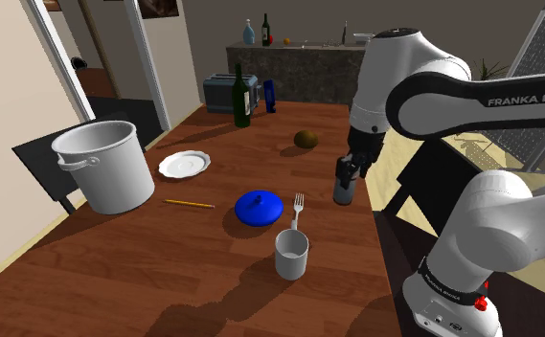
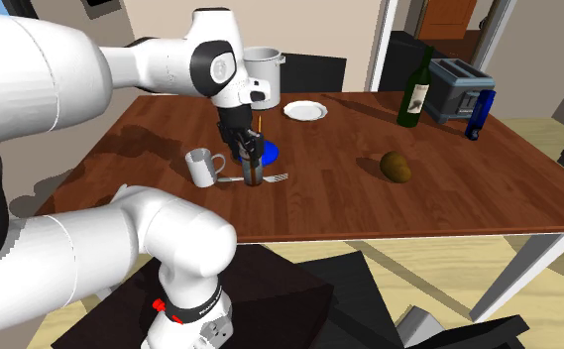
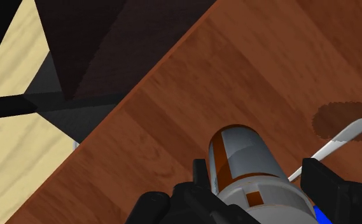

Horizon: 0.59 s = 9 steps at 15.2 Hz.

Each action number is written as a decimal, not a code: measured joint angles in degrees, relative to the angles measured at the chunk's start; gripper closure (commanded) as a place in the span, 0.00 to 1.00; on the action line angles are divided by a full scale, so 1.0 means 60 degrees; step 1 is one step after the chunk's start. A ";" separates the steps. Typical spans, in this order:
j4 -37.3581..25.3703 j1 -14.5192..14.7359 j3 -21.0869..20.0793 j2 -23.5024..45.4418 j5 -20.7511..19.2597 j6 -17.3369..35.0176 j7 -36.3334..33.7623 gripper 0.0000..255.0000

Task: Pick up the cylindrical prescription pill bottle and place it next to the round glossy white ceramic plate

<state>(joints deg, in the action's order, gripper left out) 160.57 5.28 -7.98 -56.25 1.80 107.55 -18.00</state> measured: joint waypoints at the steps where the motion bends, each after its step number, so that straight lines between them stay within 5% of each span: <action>1: -0.0137 -0.0012 0.0015 0.0009 -0.0015 -0.0127 0.0012 1.00; 9: -0.1196 -0.0075 0.0110 0.0054 -0.0101 -0.1136 0.0083 1.00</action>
<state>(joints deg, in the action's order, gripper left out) 153.39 4.83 -7.33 -55.92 1.20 100.73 -17.50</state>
